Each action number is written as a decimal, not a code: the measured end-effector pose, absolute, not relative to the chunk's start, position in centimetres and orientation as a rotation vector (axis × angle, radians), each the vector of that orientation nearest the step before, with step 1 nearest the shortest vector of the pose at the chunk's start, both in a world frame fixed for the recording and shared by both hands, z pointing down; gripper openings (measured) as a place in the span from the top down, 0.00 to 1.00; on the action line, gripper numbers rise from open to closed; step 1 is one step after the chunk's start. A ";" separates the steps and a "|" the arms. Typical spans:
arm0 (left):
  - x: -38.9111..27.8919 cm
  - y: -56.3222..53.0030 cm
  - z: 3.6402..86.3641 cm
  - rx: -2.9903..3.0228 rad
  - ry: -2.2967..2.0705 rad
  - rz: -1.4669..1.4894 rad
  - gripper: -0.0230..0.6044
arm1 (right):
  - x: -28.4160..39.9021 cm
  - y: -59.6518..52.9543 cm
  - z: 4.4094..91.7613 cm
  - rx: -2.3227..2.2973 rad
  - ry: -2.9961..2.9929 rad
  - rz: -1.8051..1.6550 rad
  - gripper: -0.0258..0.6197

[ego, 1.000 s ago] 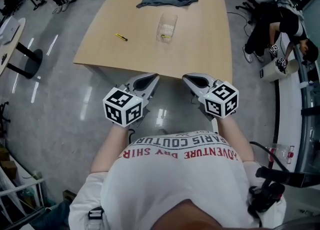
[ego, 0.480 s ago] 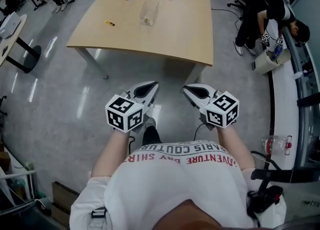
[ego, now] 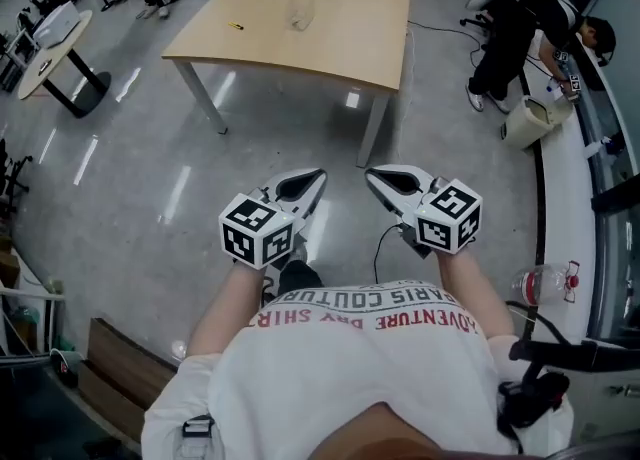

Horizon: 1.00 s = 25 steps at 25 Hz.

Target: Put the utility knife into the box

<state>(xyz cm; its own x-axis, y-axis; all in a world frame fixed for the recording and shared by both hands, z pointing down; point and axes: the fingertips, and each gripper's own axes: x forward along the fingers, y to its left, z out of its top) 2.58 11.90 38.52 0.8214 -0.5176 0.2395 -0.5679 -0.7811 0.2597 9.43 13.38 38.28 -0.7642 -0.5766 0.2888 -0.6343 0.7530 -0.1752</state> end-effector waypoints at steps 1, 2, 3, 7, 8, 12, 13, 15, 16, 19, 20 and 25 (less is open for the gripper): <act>2.6 13.0 37.6 2.696 -0.828 0.216 0.96 | 9.1 14.4 37.4 0.950 -2.747 0.366 0.96; 2.7 14.0 36.7 2.708 -0.831 0.213 0.96 | 8.8 15.4 36.8 0.945 -2.755 0.345 0.96; 2.7 14.9 36.1 2.720 -0.833 0.214 0.96 | 8.6 16.3 36.4 0.944 -2.761 0.332 0.96; 3.3 17.8 35.0 2.749 -0.831 0.240 0.96 | 8.6 19.0 36.2 0.941 -2.765 0.333 0.96; 3.5 18.4 34.9 2.754 -0.828 0.245 0.96 | 8.7 19.5 36.1 0.940 -2.763 0.327 0.96; 4.5 20.9 34.0 2.773 -0.820 0.255 0.96 | 9.3 21.6 35.2 0.948 -2.774 0.304 0.96; 4.6 21.3 33.8 2.777 -0.820 0.256 0.96 | 9.5 21.9 35.0 0.954 -2.771 0.298 0.96; 4.7 21.6 33.8 2.780 -0.819 0.259 0.96 | 9.6 22.1 35.1 0.965 -2.758 0.289 0.96; 4.7 21.5 33.8 2.782 -0.817 0.261 0.96 | 9.5 22.1 35.2 0.967 -2.756 0.287 0.96; 5.0 21.5 33.7 2.797 -0.810 0.261 0.96 | 9.8 22.1 35.0 0.975 -2.766 0.279 0.96; 5.2 21.7 33.5 2.801 -0.806 0.261 0.96 | 9.9 22.3 34.8 0.978 -2.770 0.275 0.96; 6.5 22.8 33.5 2.811 -0.798 0.276 0.96 | 10.8 23.4 34.5 0.967 -2.782 0.267 0.96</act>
<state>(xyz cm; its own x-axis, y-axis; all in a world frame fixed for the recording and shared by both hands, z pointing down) 6.52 22.85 33.49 0.8362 -0.4960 0.2340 -0.5345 -0.8326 0.1453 10.82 23.45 34.54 -0.7711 -0.5935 0.2305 -0.6265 0.7718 -0.1088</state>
